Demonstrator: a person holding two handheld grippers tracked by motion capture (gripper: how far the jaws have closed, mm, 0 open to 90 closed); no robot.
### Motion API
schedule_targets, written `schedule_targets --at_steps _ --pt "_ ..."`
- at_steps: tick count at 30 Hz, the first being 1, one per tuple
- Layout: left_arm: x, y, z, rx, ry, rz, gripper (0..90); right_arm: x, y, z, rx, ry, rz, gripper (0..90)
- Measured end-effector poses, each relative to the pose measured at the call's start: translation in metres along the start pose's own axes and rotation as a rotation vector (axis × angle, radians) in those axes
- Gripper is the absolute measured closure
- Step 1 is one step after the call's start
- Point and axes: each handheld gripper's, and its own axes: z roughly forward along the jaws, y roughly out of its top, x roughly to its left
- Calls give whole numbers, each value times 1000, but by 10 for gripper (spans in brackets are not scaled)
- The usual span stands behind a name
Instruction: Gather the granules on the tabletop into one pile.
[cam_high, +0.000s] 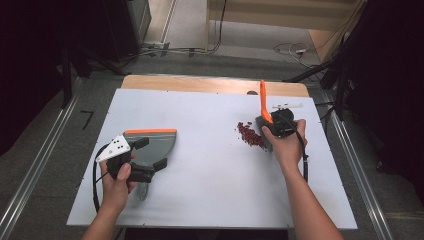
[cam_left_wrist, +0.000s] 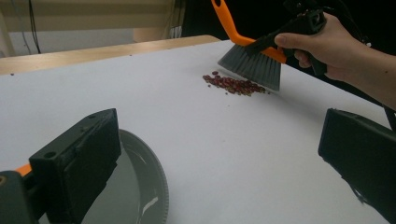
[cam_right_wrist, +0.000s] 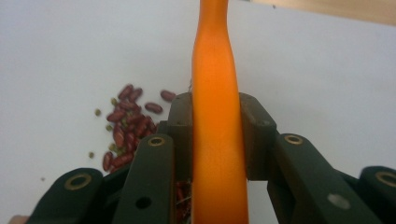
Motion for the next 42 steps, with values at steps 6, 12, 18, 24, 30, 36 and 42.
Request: schedule_targets --at_steps 6,12,18,24,30,36,42 --pt "0 0 0 -5 -1 -2 0 0 16 6 -63 61 -218 685" --pt "0 0 0 -2 -1 -2 0 5 24 28 -19 69 -495 685" --pt "2 0 -1 -1 2 -4 0 7 16 26 6 142 -531 685" --pt "0 0 -1 -5 0 -5 0 -7 15 9 -49 126 -455 685" --pt "0 0 0 -3 0 -4 0 -23 2 12 -37 -2 -353 684" --pt "1 0 1 1 0 1 0 -14 -7 13 -43 36 -291 685" --pt "0 0 1 2 -1 1 0 -9 -4 -2 -103 103 -281 685"
